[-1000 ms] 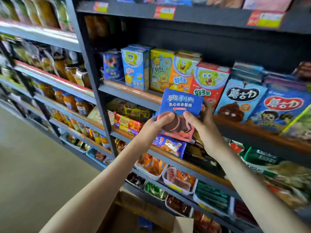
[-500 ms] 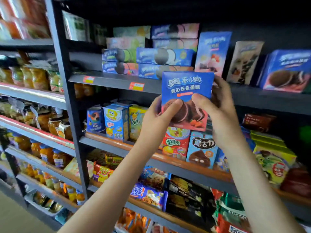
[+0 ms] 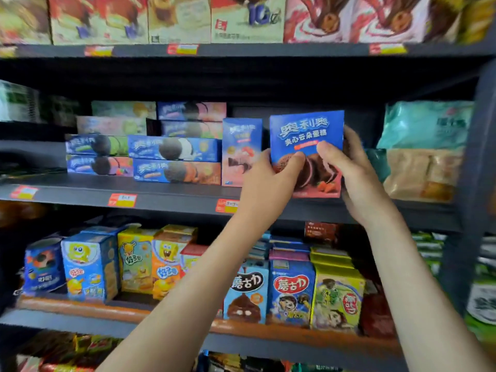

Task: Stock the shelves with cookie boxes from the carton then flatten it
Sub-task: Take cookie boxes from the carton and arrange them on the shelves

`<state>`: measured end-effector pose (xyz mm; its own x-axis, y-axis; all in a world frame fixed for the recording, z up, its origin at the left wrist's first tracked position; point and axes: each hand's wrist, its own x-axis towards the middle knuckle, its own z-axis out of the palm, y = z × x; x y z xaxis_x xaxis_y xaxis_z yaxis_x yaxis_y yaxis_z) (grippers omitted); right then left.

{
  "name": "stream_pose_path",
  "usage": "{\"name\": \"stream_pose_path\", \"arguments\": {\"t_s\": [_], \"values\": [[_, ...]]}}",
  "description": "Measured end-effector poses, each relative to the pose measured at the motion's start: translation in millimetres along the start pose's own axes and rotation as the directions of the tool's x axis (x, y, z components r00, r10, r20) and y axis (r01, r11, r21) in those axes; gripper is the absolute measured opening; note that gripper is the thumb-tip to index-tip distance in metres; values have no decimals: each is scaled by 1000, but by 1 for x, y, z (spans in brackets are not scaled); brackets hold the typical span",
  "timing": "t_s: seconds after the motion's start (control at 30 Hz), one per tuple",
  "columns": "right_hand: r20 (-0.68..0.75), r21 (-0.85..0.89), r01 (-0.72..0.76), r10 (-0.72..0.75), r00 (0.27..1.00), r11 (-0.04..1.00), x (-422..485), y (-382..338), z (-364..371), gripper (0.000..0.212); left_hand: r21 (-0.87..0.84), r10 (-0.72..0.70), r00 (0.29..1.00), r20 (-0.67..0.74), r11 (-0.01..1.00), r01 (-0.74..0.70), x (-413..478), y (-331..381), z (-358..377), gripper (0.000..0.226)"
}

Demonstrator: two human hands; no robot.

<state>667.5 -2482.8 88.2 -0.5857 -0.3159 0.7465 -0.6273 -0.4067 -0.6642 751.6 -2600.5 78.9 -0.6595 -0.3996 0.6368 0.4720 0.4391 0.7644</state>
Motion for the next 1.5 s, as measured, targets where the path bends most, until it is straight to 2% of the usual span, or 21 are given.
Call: {"name": "stream_pose_path", "arguments": {"t_s": [0.07, 0.2, 0.33, 0.5, 0.73, 0.93, 1.07, 1.13, 1.23, 1.33, 1.37, 1.43, 1.5], "values": [[8, -20, -37, 37, 999, 999, 11, 5, -23, 54, 24, -41, 999, 30, 999, 40, 16, 2, 19, 19], [-9, -171, -105, 105, 994, 980, 24, 19, -63, 55, 117, -90, 990, 113, 990, 77, 45, -7, 55, 21], [-36, -255, -222, 220, 975, 941, 33, 41, -96, 32, 192, -112, 976, 187, 979, 75, 63, -17, 79, 35], [-41, -434, -272, 283, 958, 859, 44, 38, -106, 34, 238, -138, 963, 229, 968, 82, 76, -24, 90, 33], [-62, -245, -368, 364, 929, 897, 51, 43, -110, 46, 222, -182, 931, 316, 968, 115, 86, -32, 93, 30], [-45, -279, -418, 423, 905, 864, 53, 46, -108, 62, 161, -198, 911, 363, 976, 148, 87, -30, 89, 36], [-58, -252, -418, 418, 907, 873, 52, 45, -106, 66, 186, -210, 905, 370, 971, 149, 85, -28, 85, 42], [-63, -244, -421, 419, 906, 874, 51, 45, -106, 65, 191, -201, 913, 354, 972, 140, 82, -28, 82, 41], [-100, -345, -419, 411, 906, 840, 46, 41, -104, 57, 195, -184, 927, 326, 973, 124, 72, -27, 74, 42], [-230, -481, -381, 306, 924, 789, 37, 31, -90, 48, 249, -125, 956, 266, 967, 57, 64, -27, 63, 44], [-305, -562, -351, 207, 930, 749, 34, 29, -83, 49, 276, -92, 968, 235, 961, 24, 60, -27, 58, 42], [-396, -733, -252, -95, 913, 631, 23, 27, -65, 53, 297, -18, 985, 173, 954, -35, 51, -27, 48, 38], [-340, -789, -88, -314, 887, 608, 5, 28, -38, 44, 270, 61, 989, 134, 958, -96, 37, -29, 36, 31]]}}
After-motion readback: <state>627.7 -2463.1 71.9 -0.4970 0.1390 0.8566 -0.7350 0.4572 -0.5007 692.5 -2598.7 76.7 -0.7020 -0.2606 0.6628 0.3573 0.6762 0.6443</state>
